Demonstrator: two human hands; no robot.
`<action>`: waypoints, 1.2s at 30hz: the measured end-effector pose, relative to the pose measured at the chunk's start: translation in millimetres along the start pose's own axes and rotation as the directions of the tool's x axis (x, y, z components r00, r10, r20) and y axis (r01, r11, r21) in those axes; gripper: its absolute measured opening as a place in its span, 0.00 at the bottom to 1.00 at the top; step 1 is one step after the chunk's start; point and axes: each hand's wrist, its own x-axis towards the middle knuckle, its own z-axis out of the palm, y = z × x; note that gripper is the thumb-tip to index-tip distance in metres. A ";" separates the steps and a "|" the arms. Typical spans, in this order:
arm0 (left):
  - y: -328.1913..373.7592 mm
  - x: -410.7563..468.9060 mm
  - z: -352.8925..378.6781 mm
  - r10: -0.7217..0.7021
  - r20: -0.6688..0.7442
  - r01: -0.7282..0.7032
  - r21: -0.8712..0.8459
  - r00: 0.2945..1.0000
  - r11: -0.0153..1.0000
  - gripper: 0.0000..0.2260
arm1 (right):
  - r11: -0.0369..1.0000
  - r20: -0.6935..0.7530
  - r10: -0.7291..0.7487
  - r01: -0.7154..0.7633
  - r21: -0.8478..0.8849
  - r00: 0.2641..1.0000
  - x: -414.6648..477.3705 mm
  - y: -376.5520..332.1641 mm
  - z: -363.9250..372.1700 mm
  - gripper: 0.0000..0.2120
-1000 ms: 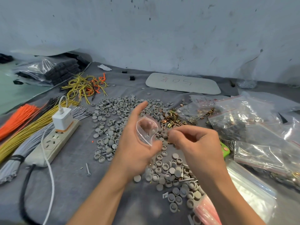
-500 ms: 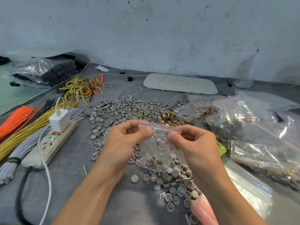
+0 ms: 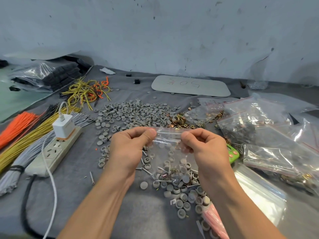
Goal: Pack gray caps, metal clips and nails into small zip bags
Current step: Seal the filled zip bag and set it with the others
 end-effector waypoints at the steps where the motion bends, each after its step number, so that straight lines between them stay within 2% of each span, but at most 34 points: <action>1: 2.0 -3.0 0.5 -0.012 0.043 0.013 -0.012 0.999 1.000 0.02 | 1.000 -0.005 -0.006 0.006 -0.004 1.000 -0.4 0.4 0.5 0.07; 3: 2.4 -7.0 0.1 -0.026 0.124 0.024 0.013 0.992 1.000 0.06 | 1.000 0.022 -0.003 0.004 -0.012 1.000 -2.2 1.3 0.8 0.07; 6: -0.4 -8.8 2.3 -0.025 0.125 0.017 0.067 0.992 0.998 0.05 | 0.999 0.104 -0.002 0.007 -0.044 0.995 -6.6 2.6 2.5 0.04; 8: -0.5 -10.7 4.2 -0.023 0.117 0.015 0.065 0.993 0.998 0.08 | 0.998 0.127 -0.010 0.017 -0.054 0.992 -7.4 3.4 4.2 0.05; 12: 1.0 -13.3 7.7 -0.038 0.130 0.046 -0.061 0.991 0.997 0.04 | 1.000 0.109 -0.025 0.025 -0.006 0.994 -4.4 3.1 7.4 0.09; 16: 0.0 -10.5 11.7 -0.019 0.089 0.025 -0.066 0.996 0.997 0.06 | 0.997 0.088 -0.071 0.074 -0.024 0.994 -3.9 5.1 11.6 0.12; 18: -1.7 -8.0 11.2 0.000 0.077 0.004 -0.048 0.997 0.999 0.06 | 0.995 0.094 -0.087 0.091 -0.047 0.992 -5.2 5.4 12.4 0.10; 21: -2.5 -9.8 10.6 -0.010 0.172 0.022 -0.065 0.985 0.998 0.01 | 0.994 0.116 -0.088 0.095 -0.061 0.989 -6.2 3.7 12.5 0.05; 23: -2.7 -12.7 11.1 -0.003 0.218 0.018 -0.066 0.976 0.998 0.03 | 0.995 0.131 -0.070 0.078 -0.061 0.989 -5.9 3.6 13.4 0.06; 29: -3.7 -14.3 14.8 0.040 0.130 -0.042 0.013 0.991 0.999 0.07 | 0.995 0.134 -0.053 0.064 -0.079 0.990 -5.6 7.5 15.3 0.08; 31: -2.6 -13.1 13.8 0.007 0.123 -0.012 0.036 0.992 0.999 0.07 | 0.998 0.120 -0.017 0.024 -0.057 0.993 -5.1 7.7 13.0 0.06; 33: -0.8 -11.3 10.8 -0.049 0.122 0.050 -0.005 0.991 0.999 0.03 | 1.000 0.096 0.025 -0.025 -0.001 0.995 -3.5 6.8 9.5 0.04; 36: 0.2 -8.8 7.1 -0.082 0.096 0.085 -0.029 0.992 0.996 0.03 | 0.999 0.064 0.037 -0.038 0.027 0.997 -2.4 5.2 7.5 0.09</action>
